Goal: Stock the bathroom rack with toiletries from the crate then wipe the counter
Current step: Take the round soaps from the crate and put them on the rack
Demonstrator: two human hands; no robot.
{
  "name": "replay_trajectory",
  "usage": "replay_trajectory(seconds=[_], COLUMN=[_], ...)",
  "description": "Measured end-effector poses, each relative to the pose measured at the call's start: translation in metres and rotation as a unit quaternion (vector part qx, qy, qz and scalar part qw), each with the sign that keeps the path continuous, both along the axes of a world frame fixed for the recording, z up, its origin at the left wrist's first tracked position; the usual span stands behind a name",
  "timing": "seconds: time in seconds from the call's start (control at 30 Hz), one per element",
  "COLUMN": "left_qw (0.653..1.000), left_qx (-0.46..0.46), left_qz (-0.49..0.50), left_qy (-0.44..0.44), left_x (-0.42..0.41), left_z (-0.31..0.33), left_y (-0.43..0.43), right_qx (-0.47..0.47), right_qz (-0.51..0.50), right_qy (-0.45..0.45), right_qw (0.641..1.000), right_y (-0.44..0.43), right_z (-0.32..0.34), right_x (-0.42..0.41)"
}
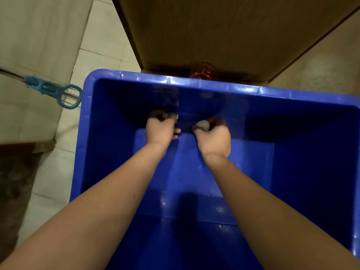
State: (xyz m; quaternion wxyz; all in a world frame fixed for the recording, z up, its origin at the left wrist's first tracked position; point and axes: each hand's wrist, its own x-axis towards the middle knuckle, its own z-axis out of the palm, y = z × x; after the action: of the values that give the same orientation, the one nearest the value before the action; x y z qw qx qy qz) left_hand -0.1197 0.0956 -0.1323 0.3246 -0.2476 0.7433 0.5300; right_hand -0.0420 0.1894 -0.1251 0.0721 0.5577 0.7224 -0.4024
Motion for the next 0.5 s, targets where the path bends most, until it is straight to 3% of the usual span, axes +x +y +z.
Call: replay_trajectory(seconds=[0.13, 0.5], left_qw=[0.999, 0.992], left_qx=[0.024, 0.096], left_qz=[0.033, 0.044], left_qy=[0.001, -0.072], left_x=[0.009, 0.064], left_z=[0.007, 0.056], left_y=[0.001, -0.017], right_qx=[-0.025, -0.183], right_qz=[0.043, -0.054], right_qy=[0.003, 0.076], right_qw=[0.999, 0.979], right_y=[-0.002, -0.008], right_z=[0.002, 0.043], right_x=[0.009, 0.056])
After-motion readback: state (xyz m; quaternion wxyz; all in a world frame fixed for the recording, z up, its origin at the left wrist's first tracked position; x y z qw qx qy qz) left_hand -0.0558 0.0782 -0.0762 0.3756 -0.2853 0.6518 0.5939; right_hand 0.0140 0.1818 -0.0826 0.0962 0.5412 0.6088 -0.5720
